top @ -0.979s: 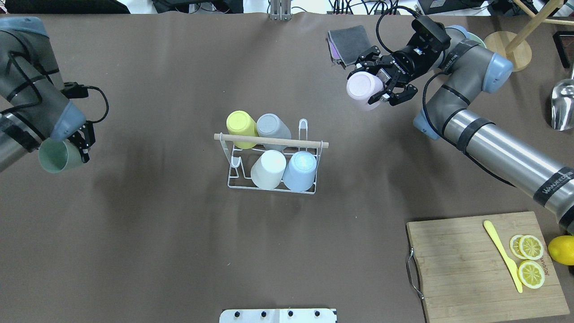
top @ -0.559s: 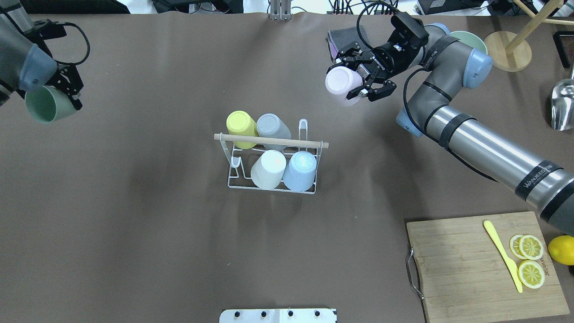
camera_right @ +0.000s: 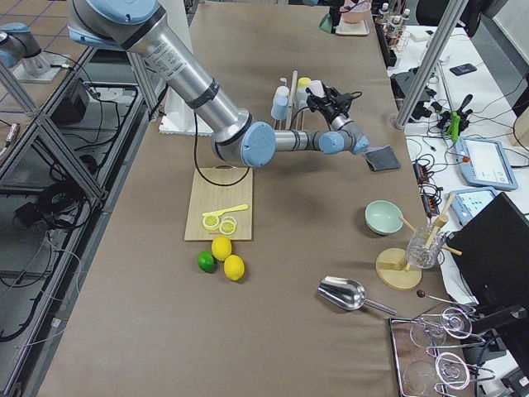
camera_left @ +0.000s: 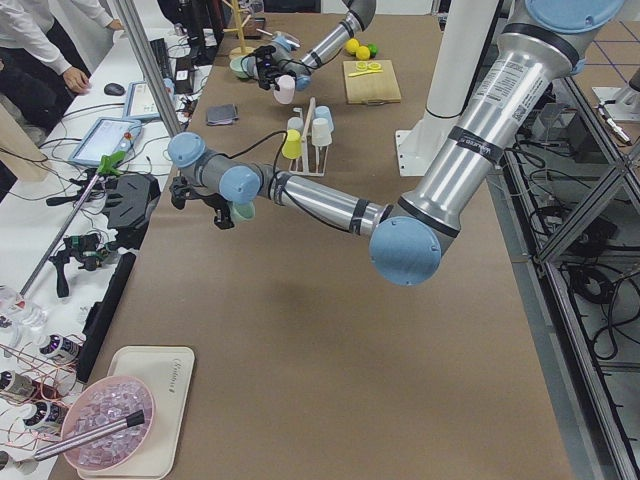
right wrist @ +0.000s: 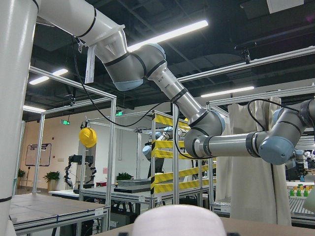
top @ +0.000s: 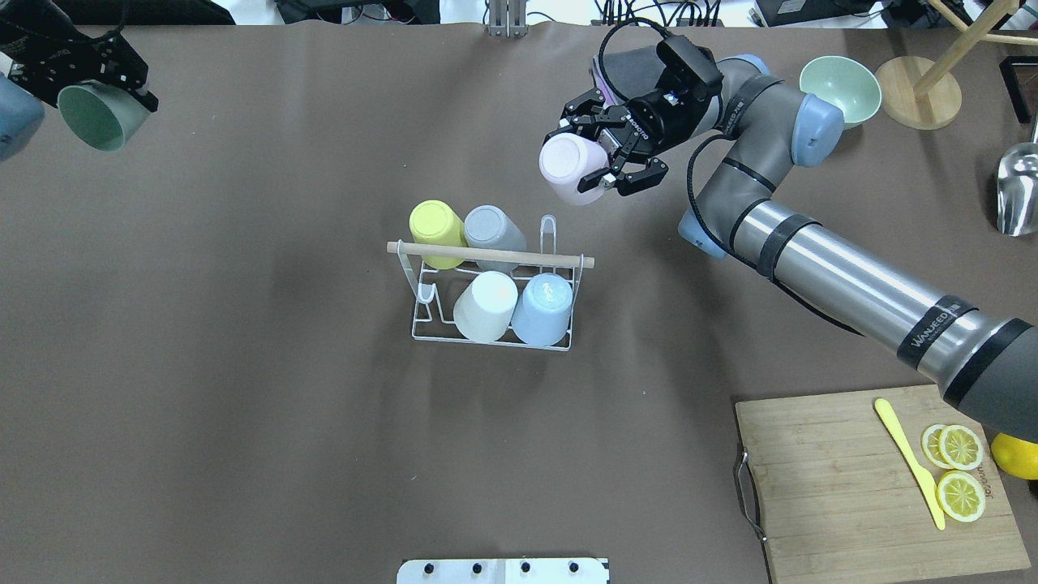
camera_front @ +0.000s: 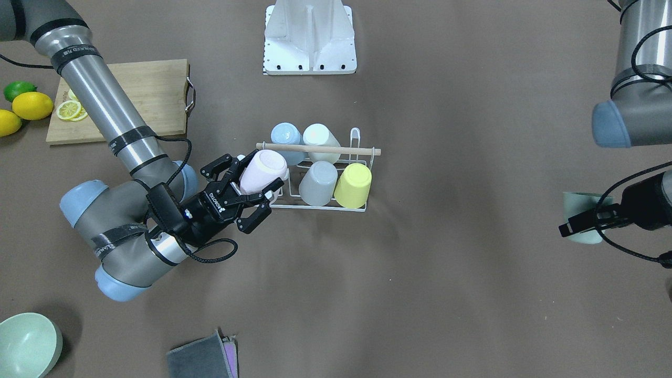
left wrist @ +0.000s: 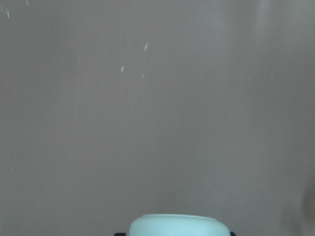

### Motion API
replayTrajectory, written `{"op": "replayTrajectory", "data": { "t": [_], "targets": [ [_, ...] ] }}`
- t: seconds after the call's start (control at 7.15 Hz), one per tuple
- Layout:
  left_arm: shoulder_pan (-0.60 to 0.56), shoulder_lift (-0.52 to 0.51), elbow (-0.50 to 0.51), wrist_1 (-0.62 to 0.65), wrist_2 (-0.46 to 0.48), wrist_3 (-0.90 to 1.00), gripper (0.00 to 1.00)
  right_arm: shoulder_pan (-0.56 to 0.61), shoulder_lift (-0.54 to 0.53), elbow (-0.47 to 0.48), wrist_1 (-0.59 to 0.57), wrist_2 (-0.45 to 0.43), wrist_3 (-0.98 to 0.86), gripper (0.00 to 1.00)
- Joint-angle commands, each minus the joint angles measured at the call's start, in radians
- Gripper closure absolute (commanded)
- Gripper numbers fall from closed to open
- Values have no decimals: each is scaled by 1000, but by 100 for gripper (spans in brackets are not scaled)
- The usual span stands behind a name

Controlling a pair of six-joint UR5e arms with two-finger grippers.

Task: Place cup on cup holder

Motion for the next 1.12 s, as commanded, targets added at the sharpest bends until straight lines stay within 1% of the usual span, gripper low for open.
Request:
{"op": "replayTrajectory", "data": {
  "t": [0.0,0.14,0.42,0.7,0.84,0.98],
  "targets": [
    [-7,1,-74,-231,170,-216,100,-26,14,0,-11,-3,-9,60],
    [-7,12,-111,-305,213,-261,100,-28,21,0,-11,-3,-9,60],
    [-4,30,-166,-505,325,-375,100,-52,22,1,-11,-6,-9,60],
    [6,32,-244,-631,481,-427,100,-69,22,5,-12,-7,-9,60],
    [16,53,-281,-719,538,-446,100,-69,22,6,-12,-7,-9,60],
    [53,55,-319,-730,607,-444,100,-71,22,6,-12,-9,-9,59]
  ]
}}
